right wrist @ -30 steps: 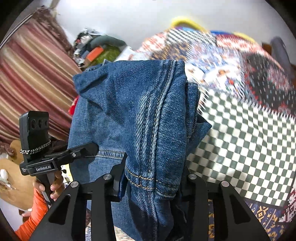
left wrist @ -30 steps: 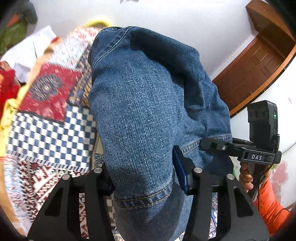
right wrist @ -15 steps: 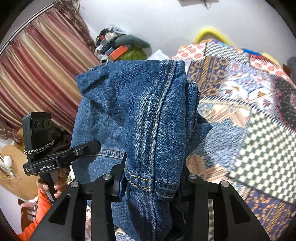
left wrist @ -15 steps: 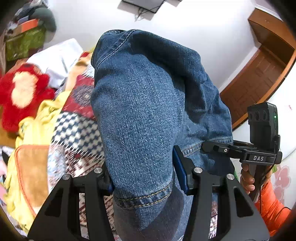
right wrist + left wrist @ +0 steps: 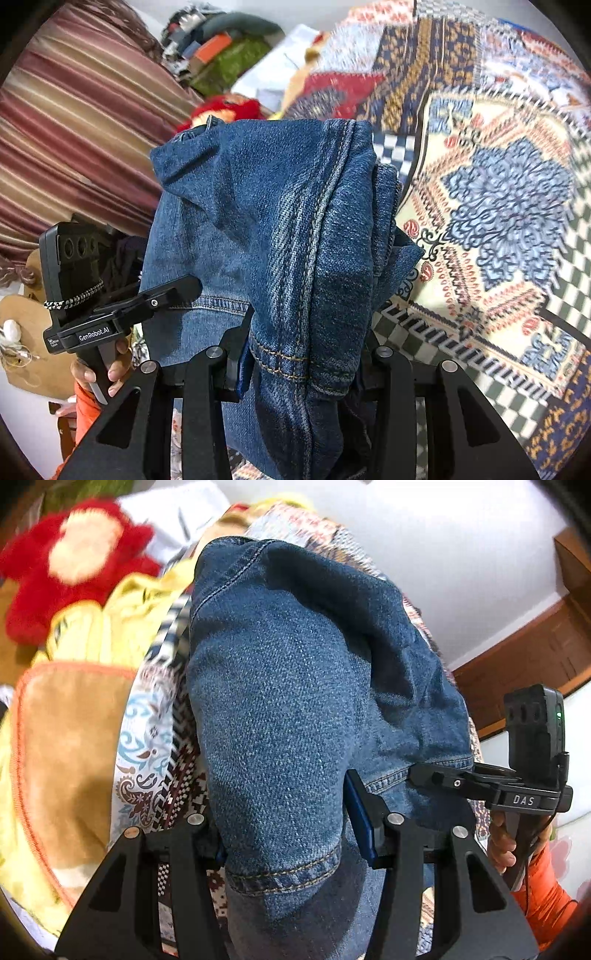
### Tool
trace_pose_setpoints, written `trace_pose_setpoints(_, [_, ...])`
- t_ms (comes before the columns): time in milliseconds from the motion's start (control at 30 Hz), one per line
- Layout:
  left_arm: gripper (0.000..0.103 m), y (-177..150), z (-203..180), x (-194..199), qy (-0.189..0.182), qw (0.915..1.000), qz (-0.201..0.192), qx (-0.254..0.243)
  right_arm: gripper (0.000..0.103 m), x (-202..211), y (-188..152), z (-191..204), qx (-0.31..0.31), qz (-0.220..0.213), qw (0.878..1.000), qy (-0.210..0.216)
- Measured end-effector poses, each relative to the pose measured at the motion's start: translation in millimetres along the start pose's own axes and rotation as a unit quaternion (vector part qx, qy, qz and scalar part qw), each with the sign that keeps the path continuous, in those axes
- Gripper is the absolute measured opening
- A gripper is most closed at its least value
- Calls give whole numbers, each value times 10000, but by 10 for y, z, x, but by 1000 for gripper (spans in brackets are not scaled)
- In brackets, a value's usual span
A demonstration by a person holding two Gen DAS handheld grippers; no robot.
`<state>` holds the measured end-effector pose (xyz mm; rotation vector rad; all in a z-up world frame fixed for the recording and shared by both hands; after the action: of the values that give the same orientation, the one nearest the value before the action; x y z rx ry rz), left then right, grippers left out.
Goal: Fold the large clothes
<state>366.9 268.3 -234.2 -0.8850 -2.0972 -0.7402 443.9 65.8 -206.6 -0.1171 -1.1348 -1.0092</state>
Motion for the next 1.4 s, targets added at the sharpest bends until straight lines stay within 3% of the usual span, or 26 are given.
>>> trace_pose_setpoints(167, [53, 93, 302, -281, -80, 9990, 171, 408, 38, -330, 110, -126, 43, 159, 9998, -75])
trace_pose_setpoints(300, [60, 80, 431, -365, -156, 9983, 167, 534, 40, -522, 207, -282, 86, 247, 9997, -31])
trace_pose_setpoints(567, [72, -225, 345, -195, 153, 9995, -118, 231, 54, -592, 67, -482, 52, 383, 9989, 271])
trace_pose_setpoints(667, [73, -355, 317, -95, 356, 9992, -167, 80, 60, -486, -26, -513, 40, 390, 9991, 130])
trace_pose_setpoints(933, [74, -809, 239, 271, 996, 9929, -441, -487, 61, -68, -171, -420, 608, 219, 9959, -633])
trace_pose_setpoints(1200, [75, -1210, -63, 507, 1756, 9737, -833, -1193, 61, 426, -479, -122, 1233, -81, 9824, -1401])
trace_pose_setpoints(1400, [75, -1215, -395, 917, 1644, 9642, -1540, -1396, 61, 872, -500, 257, 1465, -664, 9758, -1479])
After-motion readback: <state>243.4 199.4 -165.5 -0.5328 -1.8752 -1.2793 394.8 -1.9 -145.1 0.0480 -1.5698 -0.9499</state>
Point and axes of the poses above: each gripper's, at about its wrist camera, not at the fingertips, and x roughly against the way its jaws point, z to its left, y to its top, the point moved 3 cm from there along -x, roughly the way its jaws point, and after that the axes turned 13 degrees about x, right-handed, at the moved point
